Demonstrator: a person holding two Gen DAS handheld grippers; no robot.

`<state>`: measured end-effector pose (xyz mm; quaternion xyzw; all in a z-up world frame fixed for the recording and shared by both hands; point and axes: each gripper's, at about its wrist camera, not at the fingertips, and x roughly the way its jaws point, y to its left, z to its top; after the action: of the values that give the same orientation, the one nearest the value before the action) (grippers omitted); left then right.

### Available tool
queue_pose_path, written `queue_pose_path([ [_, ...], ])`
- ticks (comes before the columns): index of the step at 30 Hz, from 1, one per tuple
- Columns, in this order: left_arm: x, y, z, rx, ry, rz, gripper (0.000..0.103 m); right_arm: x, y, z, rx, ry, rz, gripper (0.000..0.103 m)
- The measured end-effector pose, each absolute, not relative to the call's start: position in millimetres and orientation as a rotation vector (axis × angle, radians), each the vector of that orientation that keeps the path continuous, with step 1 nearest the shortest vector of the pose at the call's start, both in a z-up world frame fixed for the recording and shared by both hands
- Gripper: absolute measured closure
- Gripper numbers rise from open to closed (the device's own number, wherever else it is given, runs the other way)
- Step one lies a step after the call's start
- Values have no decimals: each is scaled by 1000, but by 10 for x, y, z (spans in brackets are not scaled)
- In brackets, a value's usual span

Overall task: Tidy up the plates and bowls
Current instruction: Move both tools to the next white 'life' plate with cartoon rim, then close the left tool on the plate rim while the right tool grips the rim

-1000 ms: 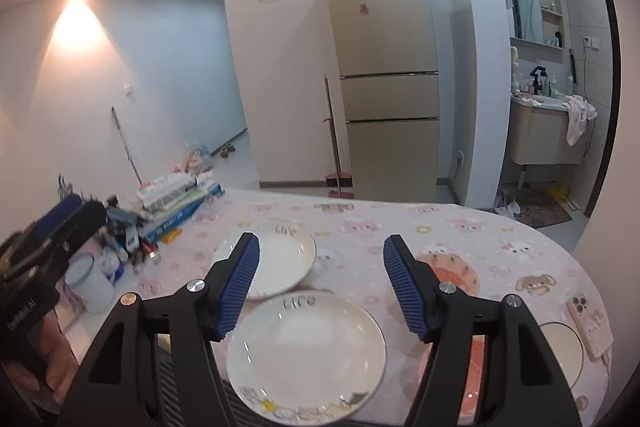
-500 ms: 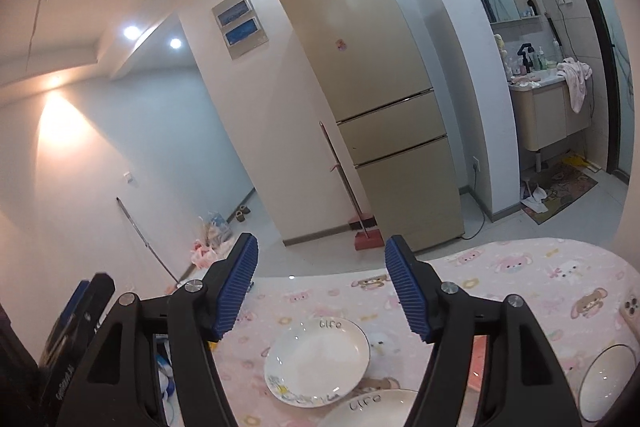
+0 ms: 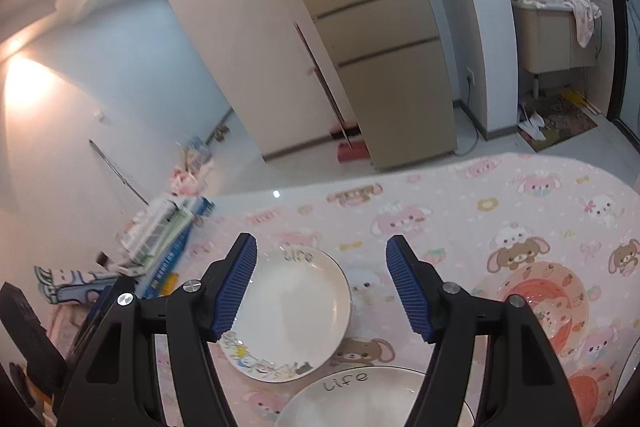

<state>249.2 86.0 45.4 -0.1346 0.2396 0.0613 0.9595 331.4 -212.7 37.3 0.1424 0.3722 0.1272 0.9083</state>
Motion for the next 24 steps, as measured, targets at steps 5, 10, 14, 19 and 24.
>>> queue_pose_path([
  [5,2753,989,-22,-259,618,136,14,3602,-2068,-76,289,920,277,37],
  [10,2958,1019,-364,-295,753,96,14,3771,-1996,-503,274,1050,278,37],
  [14,3041,1030,-544,-343,836,94,14,3869,-1965,-753,308,1133,315,37],
  [19,3084,1069,-703,-369,864,125,14,3939,-1968,-969,326,1187,340,37],
  [24,3125,1016,-799,-324,926,121,14,4003,-1949,-1104,372,1248,399,37],
])
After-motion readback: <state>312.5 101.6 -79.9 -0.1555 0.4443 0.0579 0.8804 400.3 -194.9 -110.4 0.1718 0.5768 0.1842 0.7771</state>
